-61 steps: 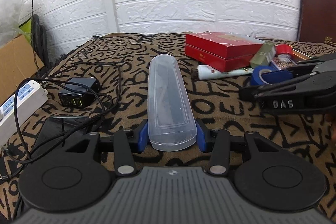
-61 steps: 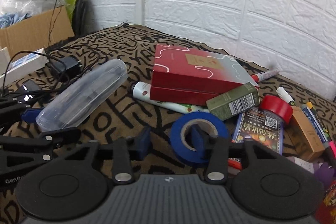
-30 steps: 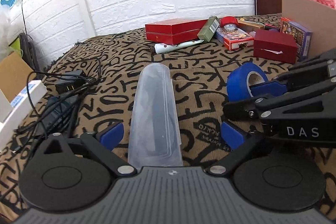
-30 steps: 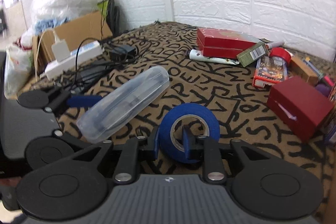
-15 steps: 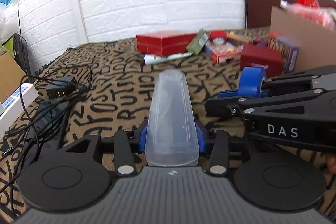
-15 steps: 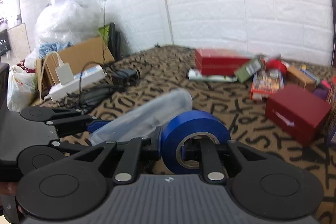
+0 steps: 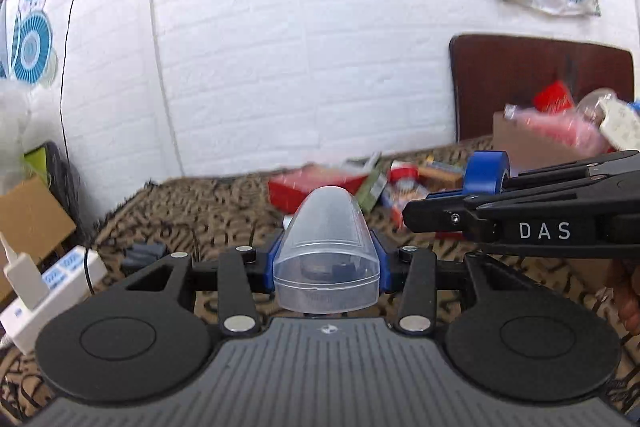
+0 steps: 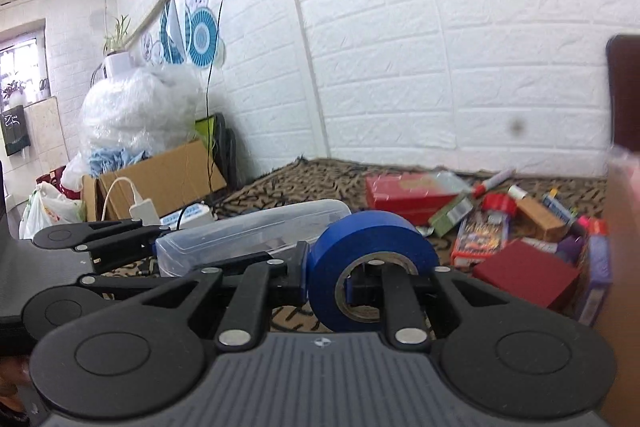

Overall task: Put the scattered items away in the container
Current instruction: 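Lift tube case and blue tape into the cardboard box and release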

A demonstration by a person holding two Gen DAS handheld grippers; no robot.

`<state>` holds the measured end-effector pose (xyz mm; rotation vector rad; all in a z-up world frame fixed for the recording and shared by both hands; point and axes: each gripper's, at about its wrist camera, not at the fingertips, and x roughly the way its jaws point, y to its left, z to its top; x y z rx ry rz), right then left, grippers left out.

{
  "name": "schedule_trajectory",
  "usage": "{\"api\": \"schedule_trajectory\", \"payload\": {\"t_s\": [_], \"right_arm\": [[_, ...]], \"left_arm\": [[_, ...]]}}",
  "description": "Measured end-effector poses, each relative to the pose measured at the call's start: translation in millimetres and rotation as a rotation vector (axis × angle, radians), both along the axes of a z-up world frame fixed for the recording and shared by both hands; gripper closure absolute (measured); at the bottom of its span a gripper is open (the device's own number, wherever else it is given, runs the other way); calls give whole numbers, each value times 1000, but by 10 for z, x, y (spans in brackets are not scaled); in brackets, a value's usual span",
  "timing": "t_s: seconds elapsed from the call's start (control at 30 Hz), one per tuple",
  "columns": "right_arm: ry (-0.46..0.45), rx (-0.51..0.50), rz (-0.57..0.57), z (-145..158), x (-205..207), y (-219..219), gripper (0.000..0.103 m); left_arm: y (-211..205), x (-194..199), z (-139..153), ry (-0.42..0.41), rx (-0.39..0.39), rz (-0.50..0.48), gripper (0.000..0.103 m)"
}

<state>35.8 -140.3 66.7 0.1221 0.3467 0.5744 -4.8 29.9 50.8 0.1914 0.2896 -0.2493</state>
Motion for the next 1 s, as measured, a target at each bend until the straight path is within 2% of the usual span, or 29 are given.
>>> {"api": "schedule_trajectory", "payload": {"t_s": [0.23, 0.4, 0.5, 0.67, 0.83, 0.97, 1.0], "right_arm": [[-136, -37, -82, 440, -111, -347, 87], [-182, -63, -229, 641, -263, -1004, 87], [-167, -64, -325, 626, -390, -1452, 87], [-88, -45, -426, 387, -497, -1933, 87], [4, -28, -427, 123, -447, -2062, 87], [18, 11, -402, 46, -417, -2096, 85], [21, 12, -393, 54, -424, -2097, 82]], "left_arm": [[-438, 20, 351, -88, -19, -130, 59], [-927, 197, 502, -110, -67, -242, 59], [-1220, 355, 517, -94, -96, -301, 59], [-1583, 606, 423, -75, -65, -337, 59], [-1824, 814, 313, -47, -22, -346, 59], [-1900, 827, 164, 2, 32, -350, 59], [-1891, 790, 127, -7, 43, -347, 59]]}}
